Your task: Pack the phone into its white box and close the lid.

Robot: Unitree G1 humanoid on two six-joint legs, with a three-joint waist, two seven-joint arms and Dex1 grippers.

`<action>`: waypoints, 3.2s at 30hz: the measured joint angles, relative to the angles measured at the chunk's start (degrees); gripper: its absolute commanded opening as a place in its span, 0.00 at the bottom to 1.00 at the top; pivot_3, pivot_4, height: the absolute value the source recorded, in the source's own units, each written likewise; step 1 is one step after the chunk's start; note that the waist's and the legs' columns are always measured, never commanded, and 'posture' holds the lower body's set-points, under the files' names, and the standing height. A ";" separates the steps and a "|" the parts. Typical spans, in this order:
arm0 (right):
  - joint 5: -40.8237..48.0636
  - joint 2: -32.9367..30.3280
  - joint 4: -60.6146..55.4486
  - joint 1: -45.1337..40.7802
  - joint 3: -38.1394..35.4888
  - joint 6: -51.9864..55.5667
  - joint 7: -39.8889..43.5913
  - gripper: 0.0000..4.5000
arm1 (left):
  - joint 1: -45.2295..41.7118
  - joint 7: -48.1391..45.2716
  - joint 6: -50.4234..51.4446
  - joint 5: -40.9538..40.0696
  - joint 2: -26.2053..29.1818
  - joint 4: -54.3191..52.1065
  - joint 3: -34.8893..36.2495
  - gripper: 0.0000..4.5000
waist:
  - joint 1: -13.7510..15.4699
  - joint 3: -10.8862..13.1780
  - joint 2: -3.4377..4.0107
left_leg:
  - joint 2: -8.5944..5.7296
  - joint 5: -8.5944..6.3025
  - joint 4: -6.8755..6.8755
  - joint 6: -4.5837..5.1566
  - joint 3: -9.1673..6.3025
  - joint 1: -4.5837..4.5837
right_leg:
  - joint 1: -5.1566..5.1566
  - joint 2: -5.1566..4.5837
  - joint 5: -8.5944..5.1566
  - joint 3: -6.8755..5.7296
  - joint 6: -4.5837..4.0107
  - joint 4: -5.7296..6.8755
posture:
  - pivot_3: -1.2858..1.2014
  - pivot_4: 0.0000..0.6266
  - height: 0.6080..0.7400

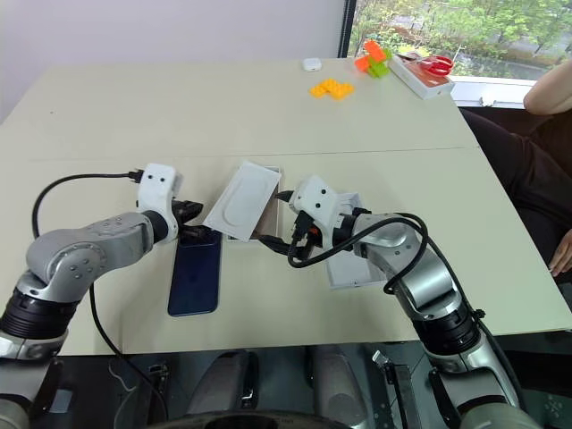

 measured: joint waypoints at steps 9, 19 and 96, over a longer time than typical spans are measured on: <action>0.02 -0.91 -0.04 1.15 -0.26 0.26 -0.56 1.00 | 2.50 -7.87 5.83 -3.61 -1.38 -9.75 5.89 0.11 | -0.19 0.00 0.00 | -0.05 -0.10 0.13 0.22 -0.01 0.20 | 0.23 0.07 0.02 -0.03 -0.06 0.08 | 0.52 0.24 0.99; 0.00 -0.96 -0.01 0.99 -0.24 0.25 -0.45 1.00 | 4.62 -9.35 8.13 -2.64 -4.36 -12.14 8.09 0.11 | -0.27 -0.01 -0.02 | -0.05 -0.09 0.25 0.21 0.00 0.27 | 0.20 0.08 0.05 0.00 -0.01 0.43 | 0.52 0.24 0.99; -14.41 7.62 11.04 -12.21 11.04 0.15 6.37 0.00 | 40.89 -37.01 -7.16 5.70 -1.08 -10.74 41.81 0.50 | -1.83 -0.09 -0.13 | 0.25 0.06 0.30 0.00 0.00 0.38 | 0.00 0.16 0.23 0.00 -0.34 0.91 | 0.52 0.24 0.99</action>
